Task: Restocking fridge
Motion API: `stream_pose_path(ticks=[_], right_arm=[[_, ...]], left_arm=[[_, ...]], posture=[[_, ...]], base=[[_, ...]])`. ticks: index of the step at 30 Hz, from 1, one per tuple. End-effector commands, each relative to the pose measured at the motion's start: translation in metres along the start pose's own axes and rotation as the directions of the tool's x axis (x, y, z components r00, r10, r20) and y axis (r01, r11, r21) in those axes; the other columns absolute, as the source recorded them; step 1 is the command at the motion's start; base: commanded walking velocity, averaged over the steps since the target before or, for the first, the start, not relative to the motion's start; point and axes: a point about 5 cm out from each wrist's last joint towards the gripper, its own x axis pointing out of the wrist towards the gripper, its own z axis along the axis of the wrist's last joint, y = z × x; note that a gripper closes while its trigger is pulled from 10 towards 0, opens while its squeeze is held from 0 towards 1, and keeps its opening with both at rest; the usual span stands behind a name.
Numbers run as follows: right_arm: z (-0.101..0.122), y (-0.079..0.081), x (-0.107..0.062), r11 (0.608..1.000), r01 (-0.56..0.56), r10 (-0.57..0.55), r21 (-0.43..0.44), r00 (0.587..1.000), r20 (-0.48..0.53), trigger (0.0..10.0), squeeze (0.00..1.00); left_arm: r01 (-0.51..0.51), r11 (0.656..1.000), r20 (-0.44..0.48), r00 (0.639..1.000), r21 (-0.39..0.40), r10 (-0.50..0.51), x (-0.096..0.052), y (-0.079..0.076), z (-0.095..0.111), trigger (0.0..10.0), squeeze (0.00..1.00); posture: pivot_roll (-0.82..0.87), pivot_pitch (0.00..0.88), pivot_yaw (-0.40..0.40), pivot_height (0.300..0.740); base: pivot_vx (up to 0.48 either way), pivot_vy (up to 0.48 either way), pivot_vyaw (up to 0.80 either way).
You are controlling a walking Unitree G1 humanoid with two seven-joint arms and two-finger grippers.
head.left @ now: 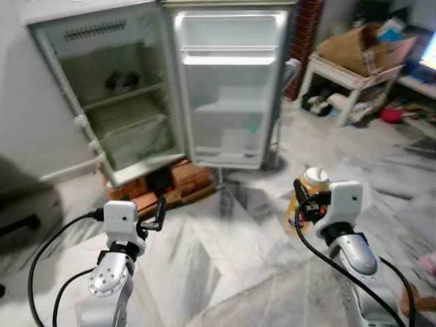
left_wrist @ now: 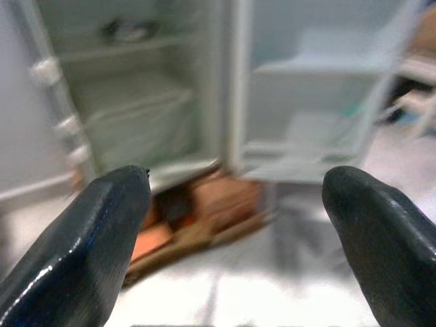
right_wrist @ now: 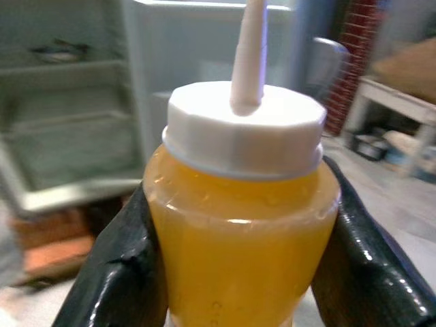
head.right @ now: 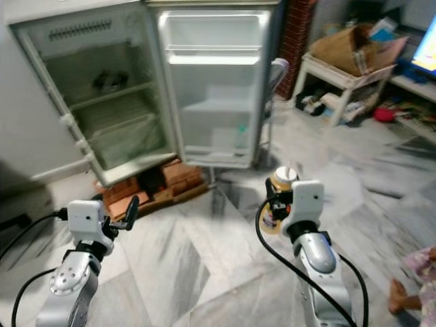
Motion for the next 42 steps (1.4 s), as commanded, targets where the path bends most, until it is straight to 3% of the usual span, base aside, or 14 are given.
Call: stream_pose_path(ticks=[1,11,16,34,42], right_arm=[[0.0059,-0.0078,-0.0029,1.000,0.013,-0.013,-0.016,1.000,0.024,10.0,0.00],[0.0075,-0.0073,-0.0024,0.999,-0.015,0.016,-0.035,0.999,0.031,10.0,0.00],[0.0076,-0.0067,-0.0022,0.999,-0.025,0.026,-0.033,0.999,0.032,10.0,0.00],[0.0102,-0.0069,0.0007,0.998,-0.043,0.045,-0.047,0.998,0.040,10.0,0.00],[0.0107,-0.0058,0.0012,0.998,-0.045,0.047,-0.042,0.998,0.044,10.0,0.00]], left_arm=[[0.021,1.000,0.037,0.999,-0.008,-0.021,0.0039,-0.0059,0.0086,10.0,0.00],[0.028,1.000,0.034,0.999,-0.008,-0.027,0.0048,-0.0075,0.0080,10.0,0.00],[0.029,1.000,0.035,0.999,-0.007,-0.029,0.0055,-0.0081,0.0084,10.0,0.00],[0.043,0.999,0.041,0.998,-0.010,-0.043,0.0098,-0.0135,0.0092,10.0,0.00],[0.048,0.999,0.043,0.998,-0.007,-0.048,0.0111,-0.0148,0.0097,10.0,0.00]], posture=[[-0.02,0.000,0.011,0.740],[-0.02,0.000,0.013,0.740],[-0.02,0.000,0.013,0.740],[-0.03,0.000,0.012,0.740],[-0.03,0.000,0.013,0.740]], base=[[0.304,0.000,0.00],[0.303,0.000,0.00],[0.302,0.000,0.77],[0.312,0.000,0.00],[0.413,0.000,0.44]])
